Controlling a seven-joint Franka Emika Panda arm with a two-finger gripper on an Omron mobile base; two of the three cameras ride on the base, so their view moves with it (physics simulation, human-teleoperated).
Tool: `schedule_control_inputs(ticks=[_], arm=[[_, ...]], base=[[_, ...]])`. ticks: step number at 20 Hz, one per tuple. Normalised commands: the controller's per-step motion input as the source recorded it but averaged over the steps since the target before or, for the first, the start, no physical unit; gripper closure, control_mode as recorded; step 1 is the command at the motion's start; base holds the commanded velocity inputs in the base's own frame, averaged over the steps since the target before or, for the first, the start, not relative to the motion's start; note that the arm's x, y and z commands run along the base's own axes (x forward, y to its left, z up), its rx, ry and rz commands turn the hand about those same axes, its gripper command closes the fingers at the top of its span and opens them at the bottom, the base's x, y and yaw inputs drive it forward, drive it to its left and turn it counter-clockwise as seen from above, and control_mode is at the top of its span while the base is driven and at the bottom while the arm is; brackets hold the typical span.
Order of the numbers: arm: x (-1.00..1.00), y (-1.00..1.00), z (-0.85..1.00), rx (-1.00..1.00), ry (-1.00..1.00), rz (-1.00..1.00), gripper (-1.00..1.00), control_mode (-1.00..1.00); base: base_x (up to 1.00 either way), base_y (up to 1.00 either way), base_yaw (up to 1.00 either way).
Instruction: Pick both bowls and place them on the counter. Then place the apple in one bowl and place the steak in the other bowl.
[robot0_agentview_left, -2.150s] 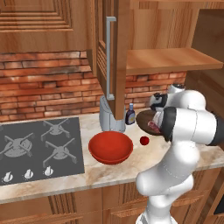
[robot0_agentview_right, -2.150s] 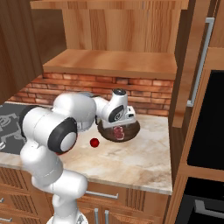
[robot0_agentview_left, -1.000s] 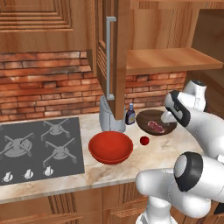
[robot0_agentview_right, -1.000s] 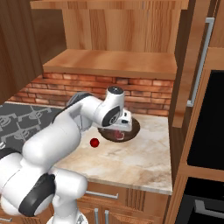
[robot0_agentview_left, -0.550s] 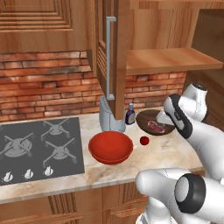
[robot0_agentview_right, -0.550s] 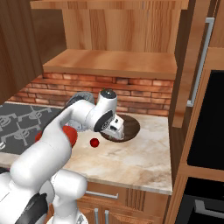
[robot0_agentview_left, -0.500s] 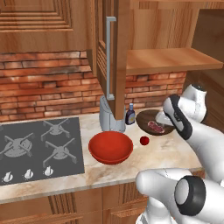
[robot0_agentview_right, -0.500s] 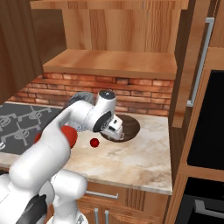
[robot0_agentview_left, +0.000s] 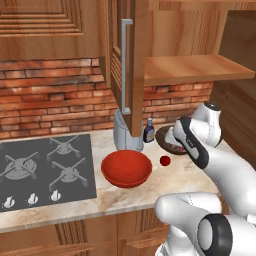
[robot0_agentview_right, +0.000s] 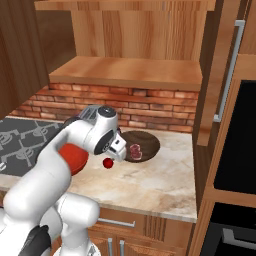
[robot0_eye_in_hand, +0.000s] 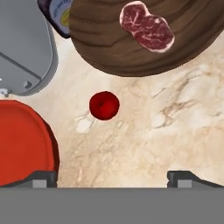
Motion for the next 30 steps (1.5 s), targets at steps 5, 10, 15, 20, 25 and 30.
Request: schedule_control_inputs(ticks=[5,10,15,20,25,30], arm=[[0.24,0.19,-0.22,0.0,0.02,-0.06,-1.0,-1.0],[0.21,0.04,-0.2,-0.01,0.0,-0.06,-1.0,-1.0],[0.3,0.06,-0.19,0.0,0.01,-0.05,-1.0,-1.0],[0.25,0.02,-0.2,0.0,0.03,-0.06,-1.0,-1.0],[0.2,-0.02,-0.2,0.0,0.06,-0.05,-1.0,-1.0],[0.09,-0.01,-0.19,0.0,0.02,-0.03,-1.0,-1.0]], base=[[0.0,0.0,0.0],[0.0,0.0,0.0],[0.0,0.0,0.0],[0.0,0.0,0.0],[0.0,0.0,0.0],[0.0,0.0,0.0]])
